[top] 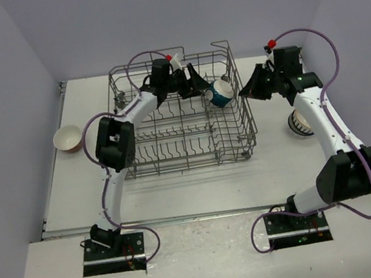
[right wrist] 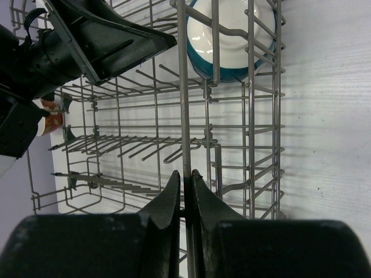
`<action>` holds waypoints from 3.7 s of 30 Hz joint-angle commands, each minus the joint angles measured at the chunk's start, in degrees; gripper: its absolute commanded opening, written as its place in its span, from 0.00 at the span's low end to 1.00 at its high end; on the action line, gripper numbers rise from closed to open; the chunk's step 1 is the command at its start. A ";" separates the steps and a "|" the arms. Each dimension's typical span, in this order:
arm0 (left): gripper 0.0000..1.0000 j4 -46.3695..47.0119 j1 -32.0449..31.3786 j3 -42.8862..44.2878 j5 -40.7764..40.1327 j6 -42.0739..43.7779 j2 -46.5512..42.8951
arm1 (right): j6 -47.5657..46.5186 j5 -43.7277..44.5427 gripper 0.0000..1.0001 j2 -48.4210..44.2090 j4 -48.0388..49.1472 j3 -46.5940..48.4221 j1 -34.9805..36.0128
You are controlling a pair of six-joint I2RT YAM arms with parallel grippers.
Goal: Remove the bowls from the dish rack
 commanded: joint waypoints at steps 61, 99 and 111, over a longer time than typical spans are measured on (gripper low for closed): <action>0.05 32.03 -3.88 4.46 3.03 -32.36 10.17 | -0.71 -0.05 0.00 5.62 -9.06 -1.90 3.71; 0.00 -12.99 1.30 12.63 2.60 0.81 -14.09 | -1.41 -0.14 0.00 9.30 -10.11 2.93 3.79; 0.00 -38.20 14.75 3.07 -38.36 26.60 -28.32 | -2.38 -0.76 0.00 10.10 -10.64 2.49 3.71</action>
